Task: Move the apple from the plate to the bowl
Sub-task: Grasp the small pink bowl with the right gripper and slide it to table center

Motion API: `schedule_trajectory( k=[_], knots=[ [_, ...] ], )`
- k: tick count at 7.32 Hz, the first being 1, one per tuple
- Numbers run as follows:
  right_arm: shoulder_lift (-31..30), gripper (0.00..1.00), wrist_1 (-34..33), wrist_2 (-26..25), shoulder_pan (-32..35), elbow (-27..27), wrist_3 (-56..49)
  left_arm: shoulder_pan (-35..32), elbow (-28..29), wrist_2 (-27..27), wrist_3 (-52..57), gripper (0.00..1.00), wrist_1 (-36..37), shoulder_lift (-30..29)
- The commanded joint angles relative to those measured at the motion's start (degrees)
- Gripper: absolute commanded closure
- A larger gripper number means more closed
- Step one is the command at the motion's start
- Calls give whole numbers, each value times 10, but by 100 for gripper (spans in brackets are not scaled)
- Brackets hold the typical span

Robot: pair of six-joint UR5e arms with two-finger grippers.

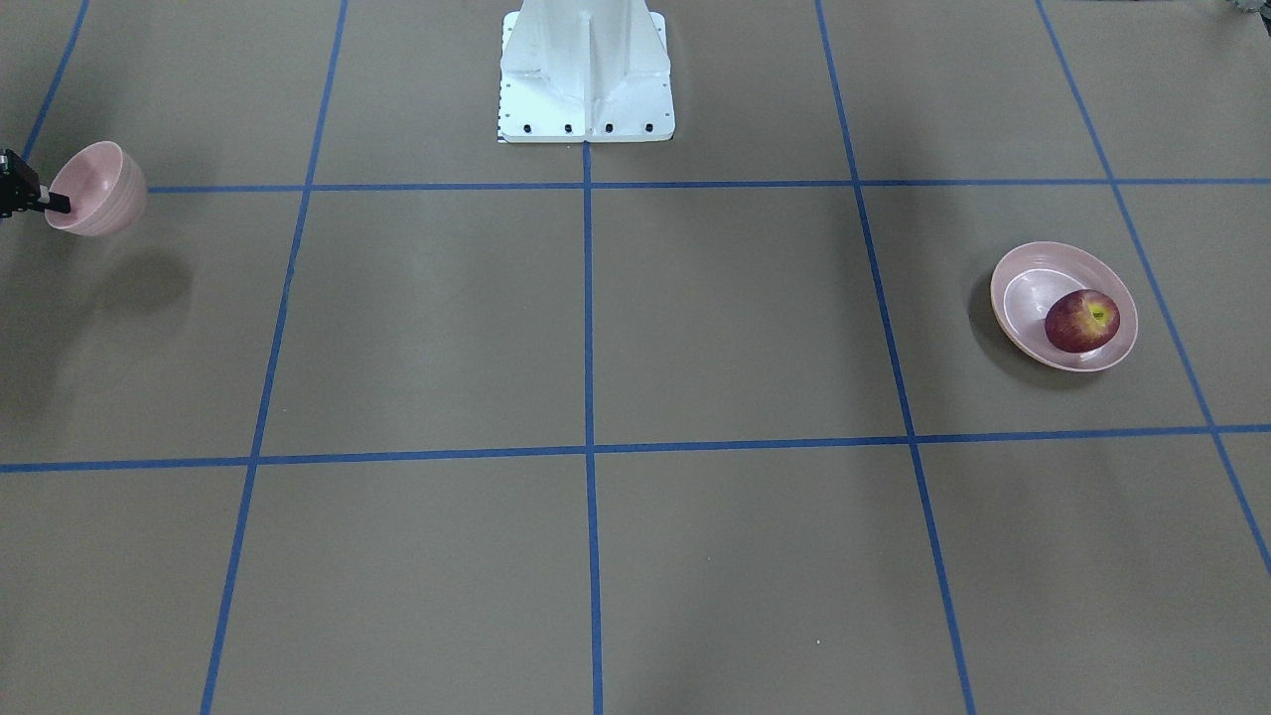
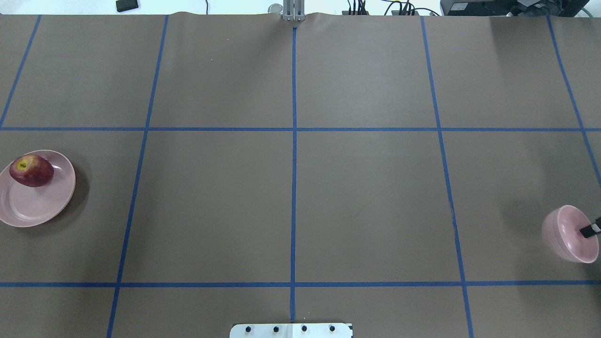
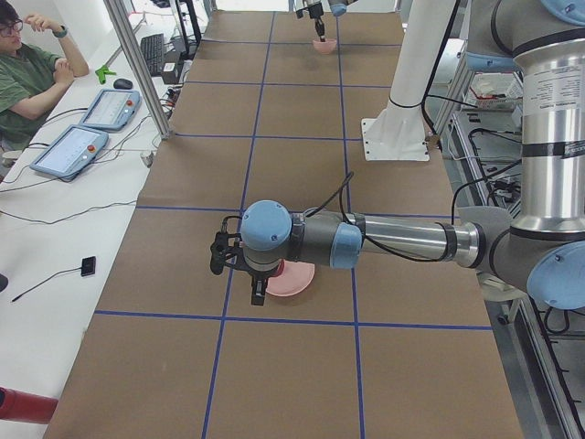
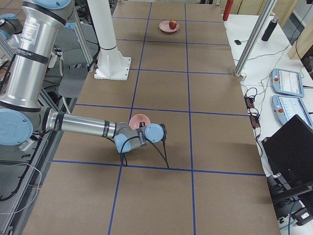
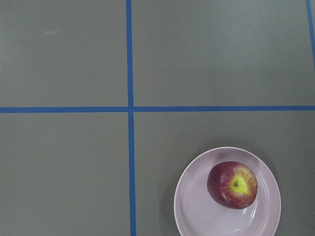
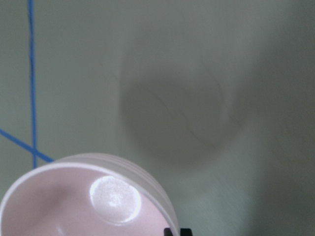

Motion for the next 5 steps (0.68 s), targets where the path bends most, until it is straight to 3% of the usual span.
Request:
schedule_trajectory(
  k=[1,2,3,5],
  knots=[
    [124,100,-15,-26,7,-5,155,0,1,-3,5,2,-1,0],
    [198,100,-68,-36,4,-6,223,1,5,1,6,2,-12,0],
    [278,100,-165,-58,0,-3,228,1,2,0,-1,2,-15,-4],
    [465,100,-355,-163,-62,-28,230,4,0,-3,-1,2,-16,-13]
  ],
)
